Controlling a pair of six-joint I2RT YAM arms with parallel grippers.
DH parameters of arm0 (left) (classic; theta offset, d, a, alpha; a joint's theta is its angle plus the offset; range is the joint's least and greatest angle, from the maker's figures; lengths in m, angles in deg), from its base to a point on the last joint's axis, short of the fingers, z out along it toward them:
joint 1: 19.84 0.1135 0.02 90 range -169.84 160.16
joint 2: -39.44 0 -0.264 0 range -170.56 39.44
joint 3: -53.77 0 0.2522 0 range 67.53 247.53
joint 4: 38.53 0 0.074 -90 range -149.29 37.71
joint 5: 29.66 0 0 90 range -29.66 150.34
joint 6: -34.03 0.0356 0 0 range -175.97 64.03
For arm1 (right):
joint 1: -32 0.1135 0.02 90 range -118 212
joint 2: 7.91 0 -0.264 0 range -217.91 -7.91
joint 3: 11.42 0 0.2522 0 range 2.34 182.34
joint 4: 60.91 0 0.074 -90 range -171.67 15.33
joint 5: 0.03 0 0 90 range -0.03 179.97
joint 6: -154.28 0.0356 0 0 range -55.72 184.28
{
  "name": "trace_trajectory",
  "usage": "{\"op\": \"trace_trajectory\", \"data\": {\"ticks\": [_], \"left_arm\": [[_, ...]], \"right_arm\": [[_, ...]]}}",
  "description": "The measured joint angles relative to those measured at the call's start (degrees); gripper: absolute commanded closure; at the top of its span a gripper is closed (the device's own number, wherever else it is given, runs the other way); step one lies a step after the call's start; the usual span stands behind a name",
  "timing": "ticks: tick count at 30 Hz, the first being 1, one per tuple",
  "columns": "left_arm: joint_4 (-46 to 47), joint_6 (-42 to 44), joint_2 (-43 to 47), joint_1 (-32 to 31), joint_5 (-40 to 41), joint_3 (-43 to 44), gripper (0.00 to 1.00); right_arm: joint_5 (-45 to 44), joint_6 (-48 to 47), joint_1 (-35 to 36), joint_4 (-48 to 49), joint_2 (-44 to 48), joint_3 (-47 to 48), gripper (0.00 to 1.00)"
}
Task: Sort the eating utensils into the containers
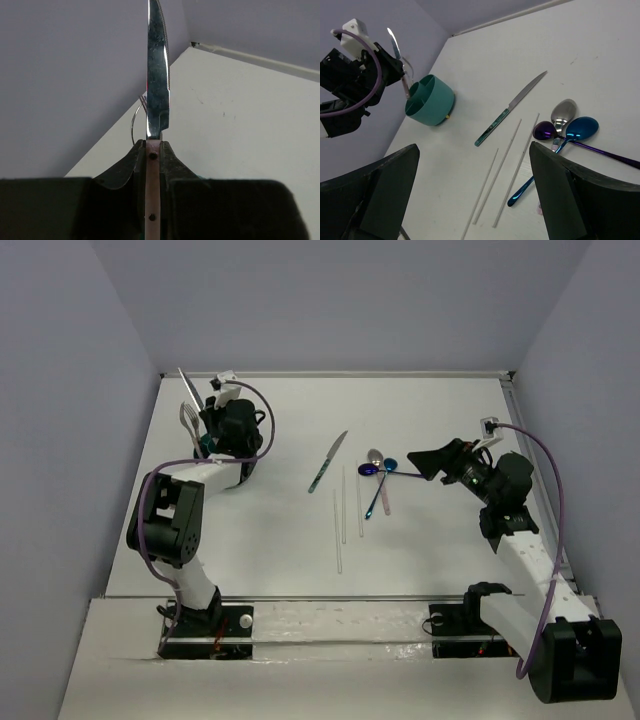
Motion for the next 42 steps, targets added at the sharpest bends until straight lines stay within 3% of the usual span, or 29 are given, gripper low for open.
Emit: {"op": "trace_trajectory", "data": {"ticks": [19, 29, 31, 35, 40, 42], "left_arm": [[10.4, 6.5, -4.0, 0.0, -0.3, 0.2, 1.0], [11.5, 7.5, -5.1, 0.0, 0.0, -2.7, 1.0], [11.5, 7.4, -5.1, -0.2, 0.6, -3.1, 0.92], [11.4, 6.7, -4.7, -0.9, 1.7, -4.0, 0.88], [8.5, 3.0, -2.3, -2.3, 3.2, -5.1, 0.68], [7.3, 2.0, -1.2, -3.2, 3.8, -5.5, 0.54]], "right_arm": [[0.4, 0.3, 0.0, 1.1, -0.7, 0.0, 0.03], [0.3, 0.3, 0.0, 1.0, -0.3, 0.0, 0.03], [0.4, 0.3, 0.0, 1.0, -0.2, 0.0, 0.03], [0.4, 0.3, 0.0, 1.0, -0.3, -0.1, 0.03], [0.3, 0.3, 0.0, 1.0, -0.3, -0.1, 0.03], [0.3, 0.3, 0.0, 1.0, -0.2, -0.2, 0.03]]}}
